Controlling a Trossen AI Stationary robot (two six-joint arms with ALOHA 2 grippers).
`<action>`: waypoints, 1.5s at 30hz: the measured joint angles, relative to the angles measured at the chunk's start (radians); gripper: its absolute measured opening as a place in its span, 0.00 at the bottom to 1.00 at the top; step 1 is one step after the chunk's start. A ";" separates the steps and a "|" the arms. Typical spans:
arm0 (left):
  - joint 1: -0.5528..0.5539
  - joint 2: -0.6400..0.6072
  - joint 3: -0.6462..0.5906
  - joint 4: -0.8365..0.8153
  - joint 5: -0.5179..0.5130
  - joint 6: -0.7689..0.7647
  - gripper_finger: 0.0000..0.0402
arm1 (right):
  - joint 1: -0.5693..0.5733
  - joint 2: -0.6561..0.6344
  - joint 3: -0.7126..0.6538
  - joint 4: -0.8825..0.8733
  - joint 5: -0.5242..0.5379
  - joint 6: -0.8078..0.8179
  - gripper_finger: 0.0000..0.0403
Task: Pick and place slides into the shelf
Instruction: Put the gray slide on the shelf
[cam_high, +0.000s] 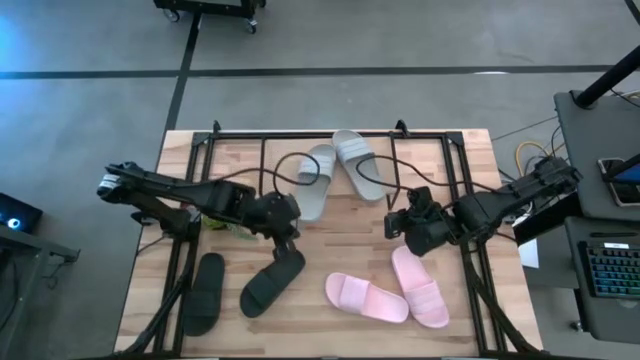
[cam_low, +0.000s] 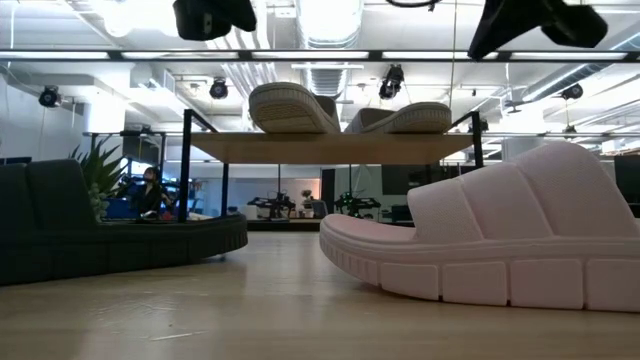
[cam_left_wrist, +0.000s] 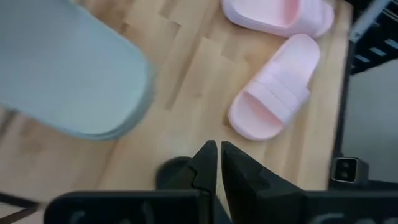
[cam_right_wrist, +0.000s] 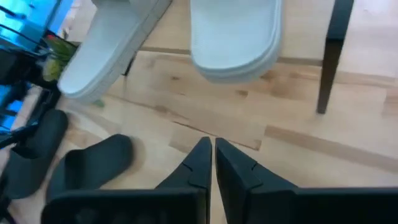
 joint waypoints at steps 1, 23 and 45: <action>-0.005 0.010 0.000 0.009 0.002 -0.001 0.02 | -0.011 0.000 0.000 0.001 -0.005 -0.017 0.03; 0.058 0.216 0.003 0.193 -0.146 0.127 0.02 | -0.057 0.000 0.000 0.020 -0.055 -0.132 0.03; 0.136 0.170 0.039 0.409 -0.069 0.280 0.02 | -0.062 0.001 0.000 0.022 -0.046 -0.154 0.03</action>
